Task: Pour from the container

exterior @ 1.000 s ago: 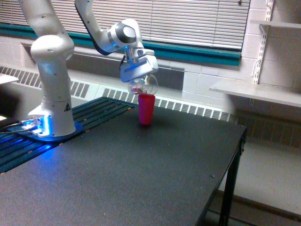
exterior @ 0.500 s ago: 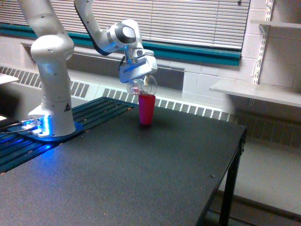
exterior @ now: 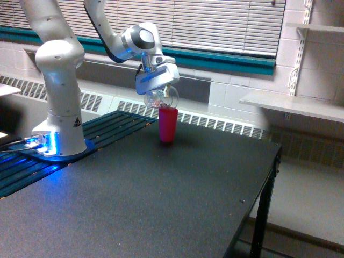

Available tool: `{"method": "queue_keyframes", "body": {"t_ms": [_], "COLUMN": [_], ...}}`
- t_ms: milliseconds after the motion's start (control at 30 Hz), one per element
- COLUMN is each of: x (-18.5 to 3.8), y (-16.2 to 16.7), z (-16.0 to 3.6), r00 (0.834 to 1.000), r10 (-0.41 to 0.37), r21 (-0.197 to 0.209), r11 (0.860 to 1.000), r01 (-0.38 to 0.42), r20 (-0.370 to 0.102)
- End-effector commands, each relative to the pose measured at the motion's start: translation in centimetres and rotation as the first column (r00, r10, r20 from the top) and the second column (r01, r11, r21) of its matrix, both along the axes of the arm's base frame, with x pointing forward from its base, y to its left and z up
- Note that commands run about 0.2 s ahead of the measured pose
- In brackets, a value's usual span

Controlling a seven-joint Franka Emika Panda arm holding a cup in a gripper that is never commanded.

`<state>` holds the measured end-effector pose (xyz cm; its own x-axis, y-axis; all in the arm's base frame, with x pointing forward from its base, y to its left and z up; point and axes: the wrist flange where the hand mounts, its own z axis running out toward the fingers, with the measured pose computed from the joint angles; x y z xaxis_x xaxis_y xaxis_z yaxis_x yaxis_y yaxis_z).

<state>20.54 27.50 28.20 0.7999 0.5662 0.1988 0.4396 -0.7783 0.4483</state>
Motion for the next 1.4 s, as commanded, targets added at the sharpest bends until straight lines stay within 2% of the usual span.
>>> {"method": "queue_keyframes", "body": {"t_ms": [33,467,800,1400], "x": [-0.2,-1.1,-0.5,-0.2], "y": [0.4,1.5,2.1,1.2], "z": [0.3,-0.5,0.2,0.0], "r00": [1.0,0.998,0.998,0.999], "r10": [0.022,0.056,0.056,0.037], "r21": [-0.01,-0.04,-0.042,-0.048], "r11": [1.0,0.998,0.998,0.998], "r01": [-0.022,-0.056,-0.055,-0.036], "r20": [0.004,-0.007,0.013,0.01]}}
